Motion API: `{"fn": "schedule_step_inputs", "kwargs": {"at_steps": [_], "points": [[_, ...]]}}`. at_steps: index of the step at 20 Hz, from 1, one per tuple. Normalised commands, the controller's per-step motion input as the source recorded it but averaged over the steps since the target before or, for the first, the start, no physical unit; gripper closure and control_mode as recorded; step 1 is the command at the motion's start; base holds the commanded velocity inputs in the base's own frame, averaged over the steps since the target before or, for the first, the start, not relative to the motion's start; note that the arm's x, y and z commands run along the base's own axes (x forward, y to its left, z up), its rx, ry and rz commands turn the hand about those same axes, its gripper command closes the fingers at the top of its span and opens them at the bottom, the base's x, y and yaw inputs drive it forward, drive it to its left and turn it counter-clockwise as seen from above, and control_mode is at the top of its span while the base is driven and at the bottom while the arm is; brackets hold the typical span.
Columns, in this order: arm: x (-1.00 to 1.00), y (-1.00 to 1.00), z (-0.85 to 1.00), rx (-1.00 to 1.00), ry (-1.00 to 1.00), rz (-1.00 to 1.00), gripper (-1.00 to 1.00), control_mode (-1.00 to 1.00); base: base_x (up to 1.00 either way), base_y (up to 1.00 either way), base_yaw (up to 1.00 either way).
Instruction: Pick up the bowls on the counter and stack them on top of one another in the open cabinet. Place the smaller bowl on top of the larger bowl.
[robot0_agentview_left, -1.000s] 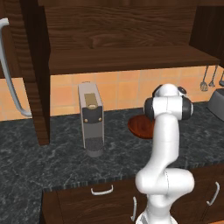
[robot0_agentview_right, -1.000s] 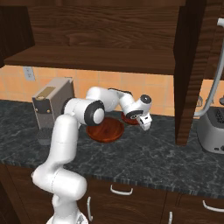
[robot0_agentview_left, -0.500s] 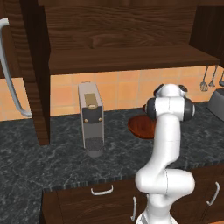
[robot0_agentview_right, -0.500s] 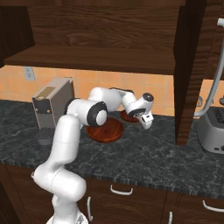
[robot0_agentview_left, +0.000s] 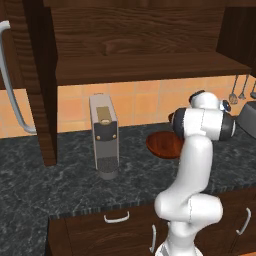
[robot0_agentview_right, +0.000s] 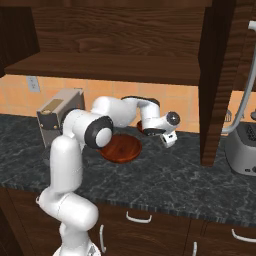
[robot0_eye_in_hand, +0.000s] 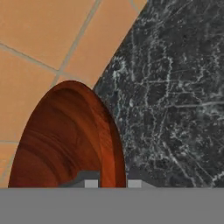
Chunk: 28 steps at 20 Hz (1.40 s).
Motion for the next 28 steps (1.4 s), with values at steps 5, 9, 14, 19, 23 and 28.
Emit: {"fn": "schedule_step_inputs", "kwargs": {"at_steps": [5,9,14,19,23,28], "points": [[-0.98,0.6,0.32,-0.02,-0.03,0.05,1.0,-1.0,0.0,0.0,0.0],[-0.45,0.92,0.25,-0.02,0.0,0.07,1.0,-1.0,0.0,0.0,0.0],[-0.04,0.53,0.01,-0.01,0.0,0.05,1.0,-1.0,0.0,0.0,0.0],[0.0,0.23,-0.35,-0.07,0.06,0.02,1.0,-1.0,0.0,0.0,0.0],[0.0,0.21,-0.35,-0.08,0.04,0.01,1.0,-1.0,0.0,0.0,0.0],[-0.07,0.05,0.02,-0.01,0.0,0.0,-1.0,-1.0,0.0,0.0,0.0]]}}
